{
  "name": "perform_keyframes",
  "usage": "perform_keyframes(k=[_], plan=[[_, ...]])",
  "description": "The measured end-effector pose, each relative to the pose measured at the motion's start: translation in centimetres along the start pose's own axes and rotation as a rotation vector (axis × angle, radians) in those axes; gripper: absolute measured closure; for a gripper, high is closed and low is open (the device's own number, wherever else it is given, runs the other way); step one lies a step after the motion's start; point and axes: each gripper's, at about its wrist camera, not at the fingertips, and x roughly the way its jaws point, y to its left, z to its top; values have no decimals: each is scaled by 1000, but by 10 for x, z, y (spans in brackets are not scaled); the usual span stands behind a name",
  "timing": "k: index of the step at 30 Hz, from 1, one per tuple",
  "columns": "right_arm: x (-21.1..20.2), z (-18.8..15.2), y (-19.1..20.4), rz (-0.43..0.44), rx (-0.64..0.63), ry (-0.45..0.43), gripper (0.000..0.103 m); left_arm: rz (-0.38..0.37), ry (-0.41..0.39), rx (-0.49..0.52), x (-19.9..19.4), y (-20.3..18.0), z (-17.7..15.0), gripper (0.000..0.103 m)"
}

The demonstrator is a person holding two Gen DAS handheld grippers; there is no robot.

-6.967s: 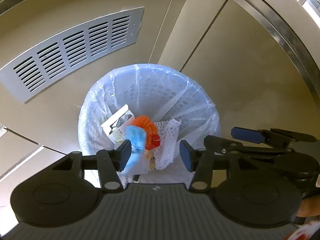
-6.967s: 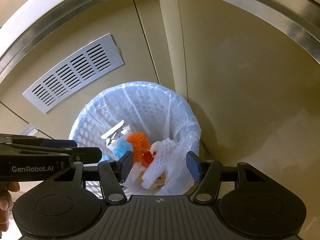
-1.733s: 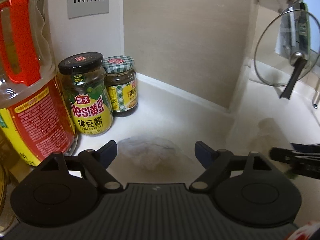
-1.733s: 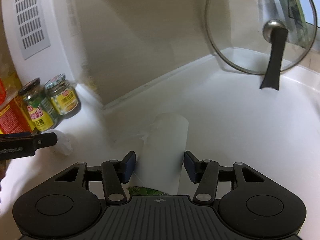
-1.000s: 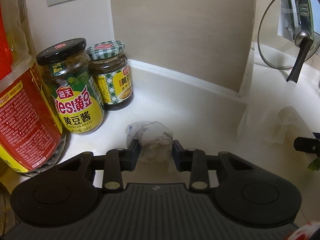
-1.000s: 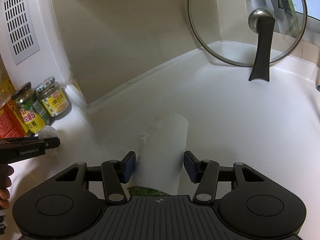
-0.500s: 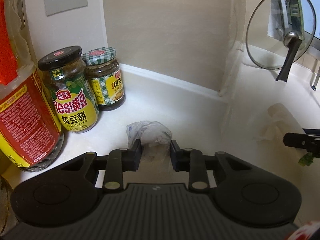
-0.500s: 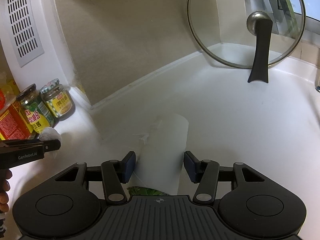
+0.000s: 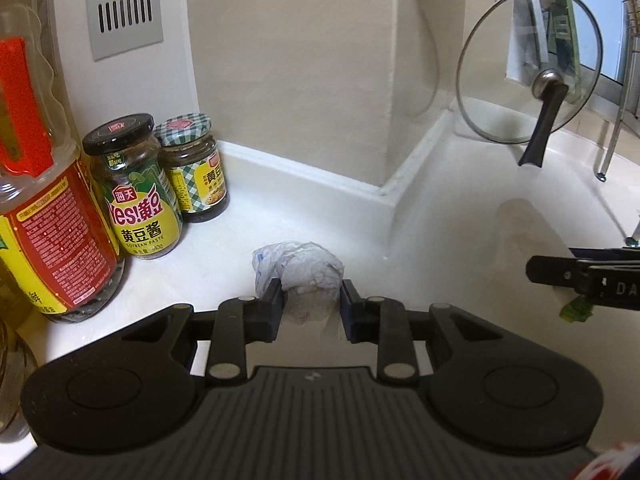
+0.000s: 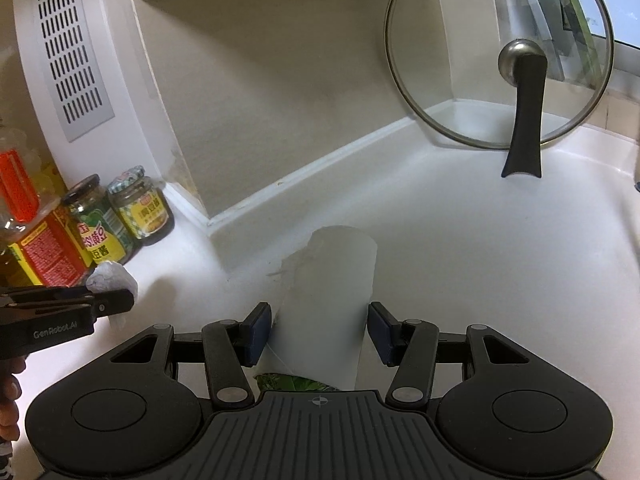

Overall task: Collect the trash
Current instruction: 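Lift the tissue and paper roll with both tools over the trash bin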

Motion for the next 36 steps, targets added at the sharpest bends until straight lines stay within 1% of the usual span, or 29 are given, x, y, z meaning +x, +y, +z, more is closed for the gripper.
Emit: perform_keyframes(k=[7,14,25,31,36], plan=[[-28,-4,-7,54,-14,-13,50,-12,-23,-9,-36,-26,-7,76],[-68,-16,-15,139,-44,-11,50,9,-34,-37,-84,-61,-26,76],[-143,-48,-35,311,-131,26,50,106,-43,-122,-170,-121,-78,76],[-179,-71,-40,402,-179,65,50,172,-37,-187,-213,-150,-108,76],[-201,-91,-40,465,-214,105,50,213,-24,-234,-241,-169,-132,76]])
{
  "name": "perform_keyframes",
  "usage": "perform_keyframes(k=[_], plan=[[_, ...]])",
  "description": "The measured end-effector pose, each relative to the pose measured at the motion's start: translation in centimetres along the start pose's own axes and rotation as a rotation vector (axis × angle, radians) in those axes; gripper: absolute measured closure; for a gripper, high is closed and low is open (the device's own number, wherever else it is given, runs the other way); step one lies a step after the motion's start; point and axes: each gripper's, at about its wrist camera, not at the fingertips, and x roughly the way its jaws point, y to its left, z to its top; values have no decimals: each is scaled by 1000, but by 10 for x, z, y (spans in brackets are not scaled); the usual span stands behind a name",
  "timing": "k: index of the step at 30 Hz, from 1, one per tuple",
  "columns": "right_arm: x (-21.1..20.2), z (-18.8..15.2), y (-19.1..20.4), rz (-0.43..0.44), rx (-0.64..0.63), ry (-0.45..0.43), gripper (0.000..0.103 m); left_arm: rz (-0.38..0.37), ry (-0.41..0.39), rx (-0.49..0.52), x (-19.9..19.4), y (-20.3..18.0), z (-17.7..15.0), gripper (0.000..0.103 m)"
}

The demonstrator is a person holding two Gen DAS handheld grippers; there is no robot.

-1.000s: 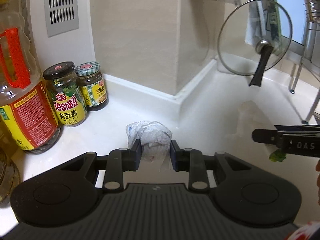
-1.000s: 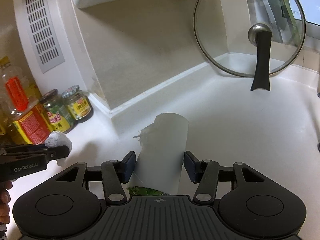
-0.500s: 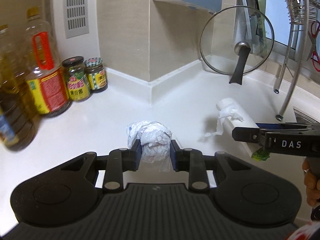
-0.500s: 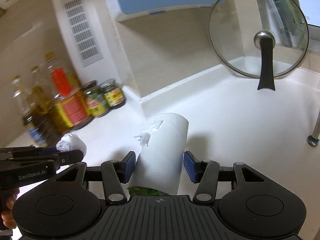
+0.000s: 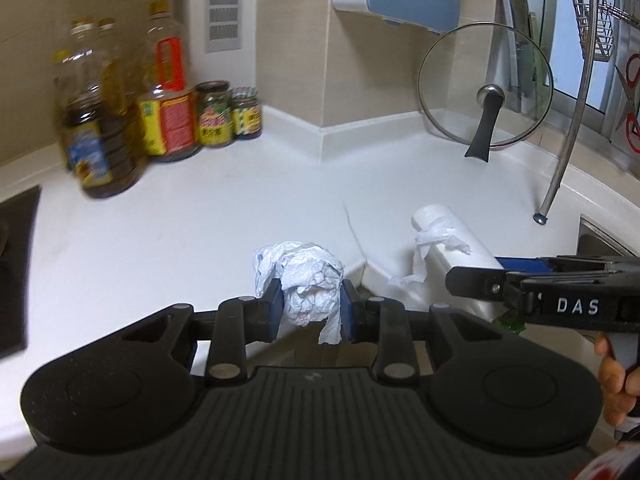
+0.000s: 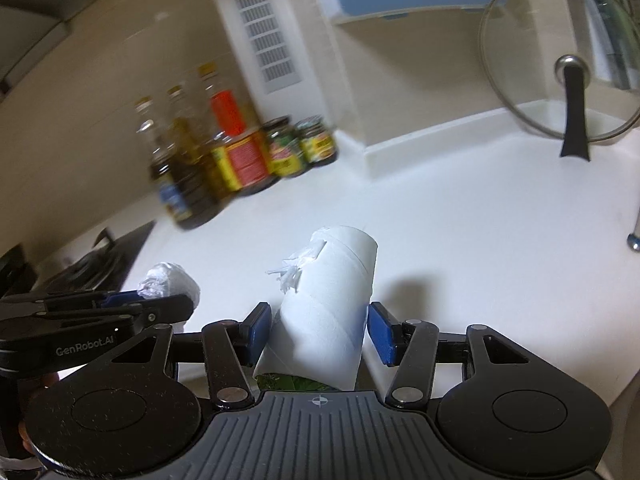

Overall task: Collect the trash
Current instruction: 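Lift the tissue and paper roll with both tools over the trash bin, then lower both tools into the bin and open them to drop tissue and roll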

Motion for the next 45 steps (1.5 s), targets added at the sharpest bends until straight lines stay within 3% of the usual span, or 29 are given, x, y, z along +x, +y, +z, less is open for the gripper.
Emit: perform_keyframes(k=[8,18,31,45], plan=[[-15,-26,18,63,-16,43,50,31,30,-24,-33,-8,-30,76],[-9,-63,34,75,-6,122,50,14,87,-45,-41,-3,-64,76],[35,-145,38,-39,74,309,50,-60,287,-81,1,29,-141,76],[95,-194,10,-169,155,341,50,-132,377,-57,60,52,-183,76]])
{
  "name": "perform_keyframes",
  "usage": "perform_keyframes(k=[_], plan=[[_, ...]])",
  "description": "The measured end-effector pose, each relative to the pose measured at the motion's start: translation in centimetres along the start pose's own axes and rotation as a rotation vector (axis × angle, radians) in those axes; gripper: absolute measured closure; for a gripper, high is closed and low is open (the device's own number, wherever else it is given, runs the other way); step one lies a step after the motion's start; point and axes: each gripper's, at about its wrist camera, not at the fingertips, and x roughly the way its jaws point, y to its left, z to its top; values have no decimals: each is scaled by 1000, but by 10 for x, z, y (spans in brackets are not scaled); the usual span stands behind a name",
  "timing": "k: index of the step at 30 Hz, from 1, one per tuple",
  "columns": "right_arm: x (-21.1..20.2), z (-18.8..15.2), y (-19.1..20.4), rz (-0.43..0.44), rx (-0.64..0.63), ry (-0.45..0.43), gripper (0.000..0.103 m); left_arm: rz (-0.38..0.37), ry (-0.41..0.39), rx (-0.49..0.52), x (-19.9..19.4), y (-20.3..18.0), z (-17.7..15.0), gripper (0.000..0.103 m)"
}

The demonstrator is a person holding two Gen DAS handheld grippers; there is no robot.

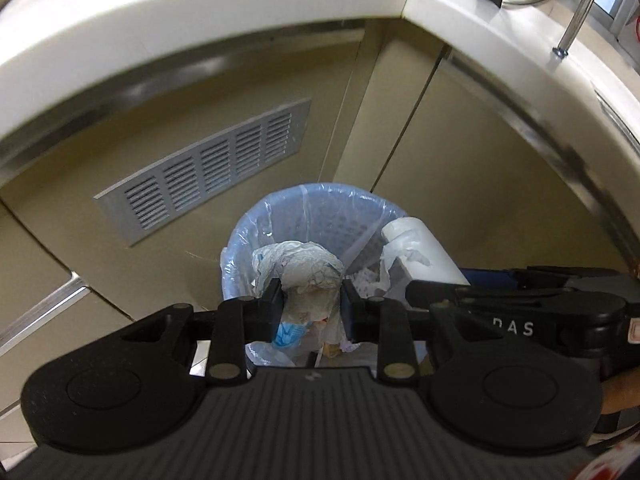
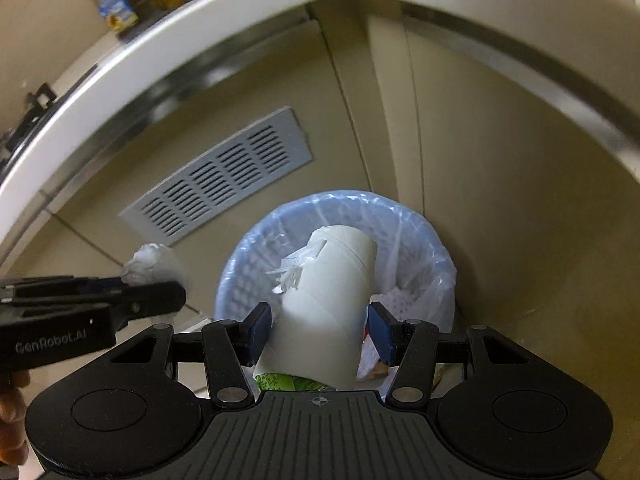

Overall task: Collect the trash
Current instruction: 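Lower both tools into the bin and open them to drop tissue and roll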

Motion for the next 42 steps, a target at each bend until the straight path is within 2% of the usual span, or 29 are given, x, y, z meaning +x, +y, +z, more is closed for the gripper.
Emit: perform_keyframes(k=[9,18,35,40,42], plan=[[39,-2,-17,-15,37,-4,50,-14,28,22,37,3,-3,76],[60,7,-31,-3,120,-11,50,-10,40,28,51,0,0,76],[38,-3,-43,-72,128,0,50,-50,79,62,73,-11,2,76],[36,-5,-48,-68,140,0,50,-61,100,78,83,-13,1,73],[36,-4,-50,-66,144,1,50,-61,102,82,85,-14,1,69]])
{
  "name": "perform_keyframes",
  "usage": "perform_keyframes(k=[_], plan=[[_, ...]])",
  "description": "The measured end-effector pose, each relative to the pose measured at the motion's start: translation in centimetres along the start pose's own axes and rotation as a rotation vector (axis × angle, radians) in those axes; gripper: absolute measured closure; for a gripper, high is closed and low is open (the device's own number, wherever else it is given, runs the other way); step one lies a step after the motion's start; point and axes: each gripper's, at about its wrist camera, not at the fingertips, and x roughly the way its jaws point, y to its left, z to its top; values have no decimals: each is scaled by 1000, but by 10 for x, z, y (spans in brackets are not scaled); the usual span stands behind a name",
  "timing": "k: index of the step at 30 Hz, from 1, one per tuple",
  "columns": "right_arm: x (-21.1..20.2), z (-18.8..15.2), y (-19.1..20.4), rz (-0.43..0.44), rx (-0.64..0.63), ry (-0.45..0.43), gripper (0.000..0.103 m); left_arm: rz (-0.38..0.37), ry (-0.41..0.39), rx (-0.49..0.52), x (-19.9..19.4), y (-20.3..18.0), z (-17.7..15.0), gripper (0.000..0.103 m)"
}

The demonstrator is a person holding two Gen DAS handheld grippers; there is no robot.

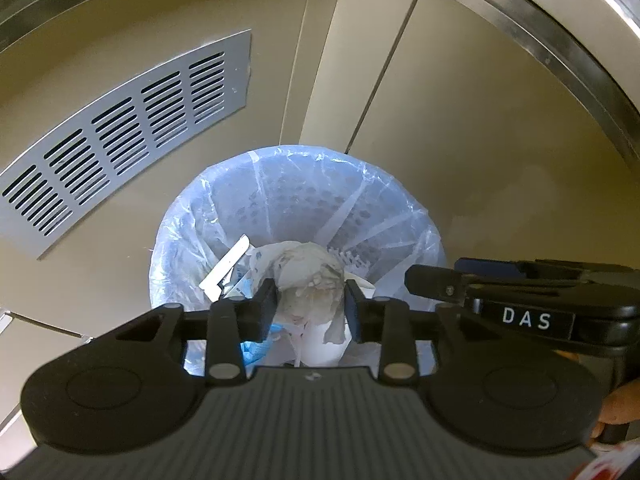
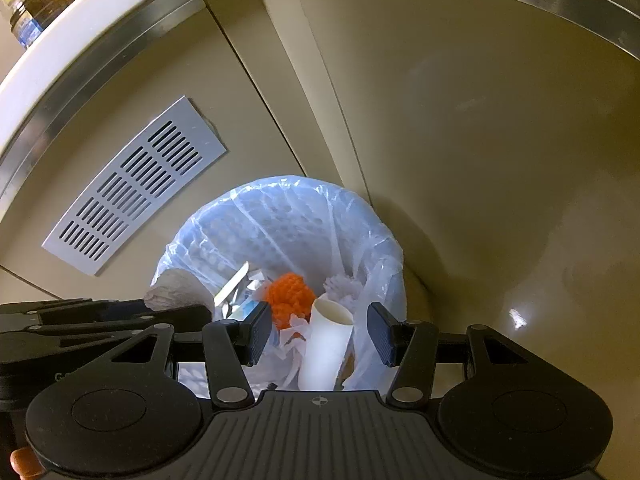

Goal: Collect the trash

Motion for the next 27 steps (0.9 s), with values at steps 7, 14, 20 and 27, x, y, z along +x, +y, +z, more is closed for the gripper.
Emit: perform_keyframes(k=[7,14,20,27], plan=[[-1,1,-4,-3,10,-6,50,-8,8,12,6,-1,3,62],[-2,1,-4,-2,7,-6,50,-1,18,16,10,1,3,59],[0,-1,1,1,0,3,50,4,23,9,10,3,2,59],[0,0,3,5,-8,0,50,15,16,0,4,6,3,59]])
